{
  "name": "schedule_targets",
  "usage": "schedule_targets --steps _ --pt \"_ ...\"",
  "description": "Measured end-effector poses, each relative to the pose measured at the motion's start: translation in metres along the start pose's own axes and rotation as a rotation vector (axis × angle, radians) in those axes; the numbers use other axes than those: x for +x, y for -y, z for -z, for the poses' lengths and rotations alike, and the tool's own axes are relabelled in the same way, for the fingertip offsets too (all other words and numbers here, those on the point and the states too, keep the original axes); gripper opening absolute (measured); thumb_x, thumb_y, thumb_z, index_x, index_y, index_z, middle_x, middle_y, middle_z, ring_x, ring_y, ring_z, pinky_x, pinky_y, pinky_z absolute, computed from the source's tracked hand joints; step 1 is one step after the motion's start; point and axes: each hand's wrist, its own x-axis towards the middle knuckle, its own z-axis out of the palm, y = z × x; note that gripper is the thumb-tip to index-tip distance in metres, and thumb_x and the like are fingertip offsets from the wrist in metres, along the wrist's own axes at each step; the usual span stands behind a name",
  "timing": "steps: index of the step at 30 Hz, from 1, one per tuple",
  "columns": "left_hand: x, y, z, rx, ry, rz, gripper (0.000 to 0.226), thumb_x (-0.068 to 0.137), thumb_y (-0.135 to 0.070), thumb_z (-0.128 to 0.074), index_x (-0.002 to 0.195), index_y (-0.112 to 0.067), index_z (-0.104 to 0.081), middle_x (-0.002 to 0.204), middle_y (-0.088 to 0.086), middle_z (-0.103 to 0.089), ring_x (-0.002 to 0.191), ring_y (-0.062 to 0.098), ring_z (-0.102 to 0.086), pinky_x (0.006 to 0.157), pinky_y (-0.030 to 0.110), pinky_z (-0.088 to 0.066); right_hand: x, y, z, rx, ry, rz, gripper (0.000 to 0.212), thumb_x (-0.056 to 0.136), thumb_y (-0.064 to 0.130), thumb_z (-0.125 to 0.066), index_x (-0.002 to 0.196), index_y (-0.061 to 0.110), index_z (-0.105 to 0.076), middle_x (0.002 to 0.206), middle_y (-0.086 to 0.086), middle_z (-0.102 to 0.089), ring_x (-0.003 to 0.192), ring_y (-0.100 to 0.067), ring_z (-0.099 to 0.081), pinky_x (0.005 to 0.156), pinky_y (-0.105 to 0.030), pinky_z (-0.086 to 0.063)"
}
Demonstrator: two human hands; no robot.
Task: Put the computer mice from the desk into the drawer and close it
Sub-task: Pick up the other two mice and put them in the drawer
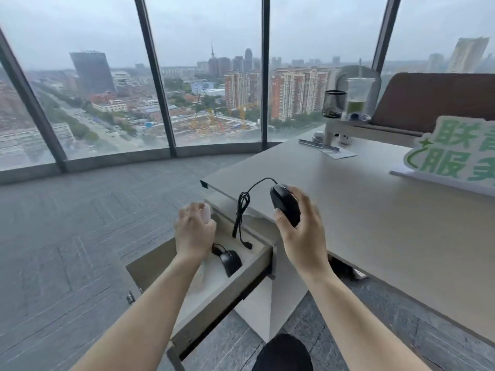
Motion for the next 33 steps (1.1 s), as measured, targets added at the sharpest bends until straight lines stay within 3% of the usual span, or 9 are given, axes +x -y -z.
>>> schedule_targets --steps 2,4,7,11,19,22,26,30,33 --pt "0.004 0.043 0.011 0.121 0.053 0.042 0.024 0.086 -0.012 -0.047 0.108 -0.007 -0.053 0.125 0.017 -0.052 0.117 0.035 -0.044 0.098 0.048 -0.038 -0.008 -0.002 -0.042 0.023 0.095 -0.054 0.043 0.091 0.027 -0.063 0.130 0.035 -0.049 0.117 0.000 -0.055 0.111 -0.014 -0.049 0.086 -0.005 -0.033" --pt "0.009 0.087 0.009 0.246 0.138 0.119 0.021 0.083 -0.016 -0.040 0.098 -0.009 -0.051 0.126 0.016 -0.053 0.117 0.034 -0.043 0.093 0.045 -0.035 -0.015 -0.012 -0.080 -0.015 0.190 -0.127 0.044 0.091 0.031 -0.061 0.132 0.036 -0.047 0.119 -0.005 -0.055 0.115 -0.018 -0.047 0.095 -0.025 -0.039" --pt "0.013 0.133 -0.006 0.307 0.224 0.274 0.053 0.079 -0.025 -0.035 0.130 -0.017 -0.046 0.146 0.017 -0.038 0.127 0.040 -0.038 0.096 0.046 -0.034 -0.025 -0.031 -0.130 -0.161 0.342 -0.228 0.047 0.092 0.034 -0.056 0.137 0.035 -0.044 0.122 -0.013 -0.053 0.118 -0.028 -0.043 0.101 -0.042 -0.039" --pt "0.006 0.153 -0.029 0.339 0.365 0.346 0.056 0.090 -0.014 -0.038 0.145 -0.022 -0.032 0.157 0.018 -0.017 0.135 0.044 -0.029 0.103 0.048 -0.035 -0.033 -0.053 -0.181 -0.423 0.572 -0.286 0.050 0.094 0.036 -0.050 0.142 0.032 -0.039 0.135 -0.017 -0.046 0.122 -0.033 -0.039 0.101 -0.042 -0.037" --pt "0.011 0.186 -0.069 0.420 0.527 0.494 0.041 0.092 -0.013 -0.043 0.133 -0.016 -0.040 0.149 0.017 -0.020 0.130 0.045 -0.035 0.098 0.048 -0.042 -0.049 -0.087 -0.248 -0.762 0.966 -0.388 0.056 0.088 0.028 -0.060 0.137 0.024 -0.033 0.129 -0.019 -0.048 0.110 -0.035 -0.054 0.078 -0.039 -0.048" --pt "0.012 0.193 -0.072 0.422 0.590 0.524 0.051 0.086 -0.020 -0.060 0.133 -0.015 -0.039 0.146 0.016 -0.024 0.128 0.043 -0.041 0.099 0.045 -0.043 -0.053 -0.098 -0.259 -0.840 1.007 -0.409 0.067 0.084 0.021 -0.062 0.141 0.023 -0.027 0.131 -0.019 -0.045 0.109 -0.034 -0.057 0.079 -0.040 -0.052" --pt "0.012 0.189 -0.069 0.422 0.579 0.497 0.057 0.088 -0.025 -0.061 0.137 -0.015 -0.035 0.149 0.017 -0.022 0.129 0.043 -0.042 0.100 0.045 -0.042 -0.055 -0.103 -0.261 -0.873 1.026 -0.387 0.073 0.085 0.040 -0.065 0.144 0.022 -0.025 0.135 -0.018 -0.045 0.112 -0.033 -0.057 0.074 -0.039 -0.047" --pt "0.018 0.176 -0.045 0.311 0.371 0.310 0.055 0.094 -0.024 -0.046 0.147 -0.018 -0.032 0.157 0.013 -0.022 0.133 0.040 -0.039 0.103 0.044 -0.037 -0.052 -0.089 -0.242 -0.681 0.905 -0.232 0.038 0.093 0.035 -0.050 0.126 0.016 -0.044 0.121 -0.013 -0.054 0.105 -0.034 -0.059 0.071 -0.037 -0.043" --pt "0.027 0.178 -0.019 0.136 0.139 0.172 0.047 0.093 -0.021 -0.048 0.140 -0.016 -0.047 0.146 0.009 -0.045 0.128 0.031 -0.047 0.102 0.039 -0.038 -0.055 -0.081 -0.221 -0.495 0.715 -0.118 0.022 0.094 0.025 -0.045 0.109 0.015 -0.058 0.104 -0.005 -0.061 0.092 -0.025 -0.060 0.067 -0.033 -0.043"
